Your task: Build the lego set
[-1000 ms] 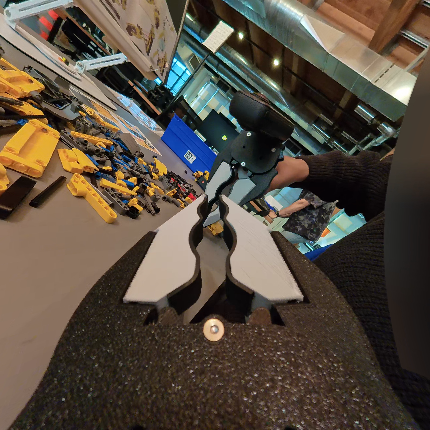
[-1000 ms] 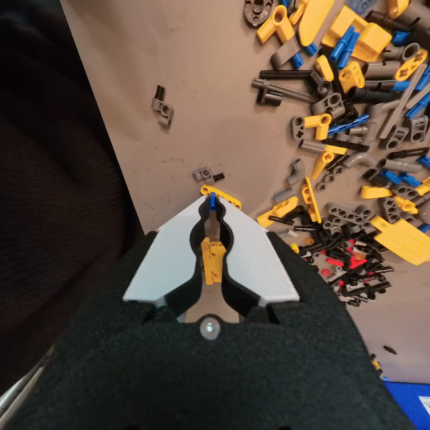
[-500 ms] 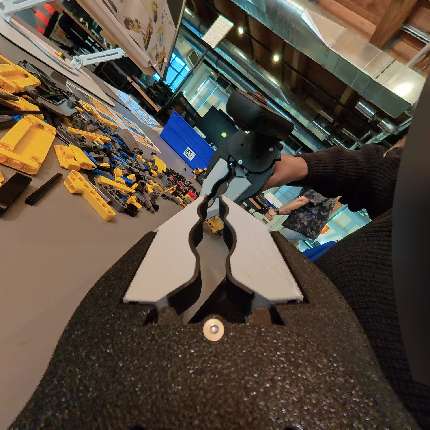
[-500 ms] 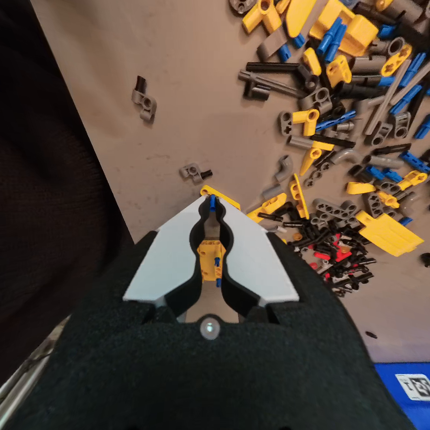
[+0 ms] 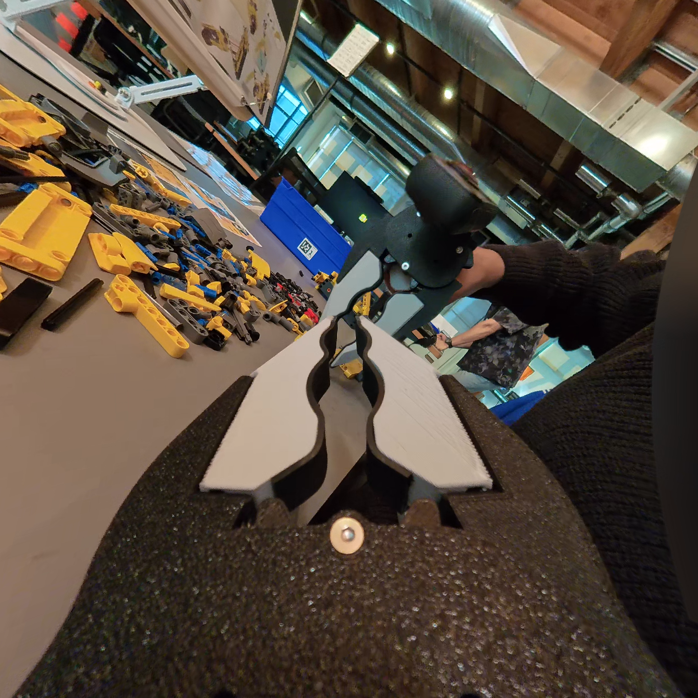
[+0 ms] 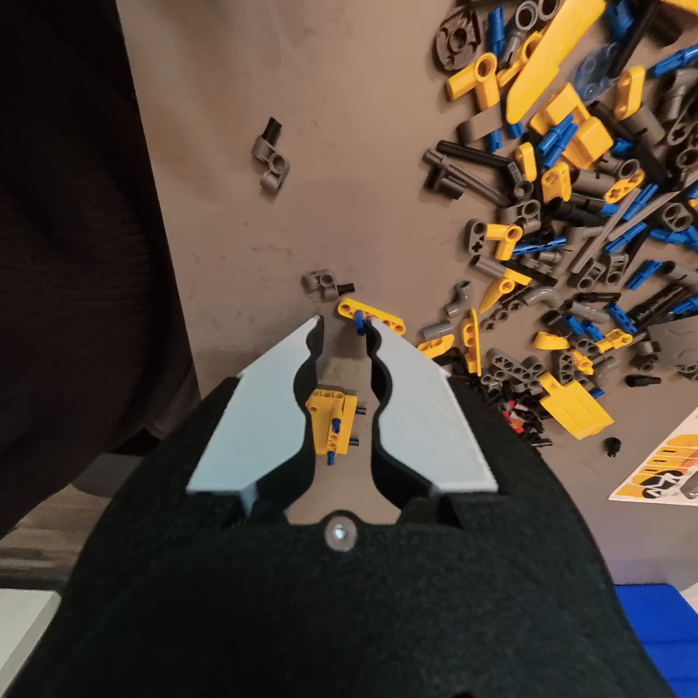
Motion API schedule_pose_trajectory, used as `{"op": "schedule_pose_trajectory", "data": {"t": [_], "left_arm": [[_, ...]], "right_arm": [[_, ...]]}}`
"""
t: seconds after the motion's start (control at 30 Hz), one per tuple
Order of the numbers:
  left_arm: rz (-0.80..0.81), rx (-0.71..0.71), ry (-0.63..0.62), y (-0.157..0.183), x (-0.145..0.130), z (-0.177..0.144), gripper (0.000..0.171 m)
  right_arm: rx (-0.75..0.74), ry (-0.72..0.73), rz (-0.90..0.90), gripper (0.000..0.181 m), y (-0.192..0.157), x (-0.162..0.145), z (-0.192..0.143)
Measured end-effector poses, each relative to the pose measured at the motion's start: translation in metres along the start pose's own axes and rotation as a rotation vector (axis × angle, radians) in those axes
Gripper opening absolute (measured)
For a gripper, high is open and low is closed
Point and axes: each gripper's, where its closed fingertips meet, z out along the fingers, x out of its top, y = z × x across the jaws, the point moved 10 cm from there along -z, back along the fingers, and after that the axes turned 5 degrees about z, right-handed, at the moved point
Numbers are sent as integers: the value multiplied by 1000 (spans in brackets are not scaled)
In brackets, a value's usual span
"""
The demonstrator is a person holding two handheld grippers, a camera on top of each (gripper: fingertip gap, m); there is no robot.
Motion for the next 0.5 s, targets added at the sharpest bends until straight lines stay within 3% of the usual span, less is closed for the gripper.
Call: {"op": "schedule_pose_trajectory", "data": {"t": [0.37,0.5], "left_arm": [[15,2,-18,2,-3,5,9],[18,5,-20,2,-3,5,9]], "right_arm": [[-73,102,15,20,-1,-7,-8],[-66,124,7,9,0,-7,-9]]}}
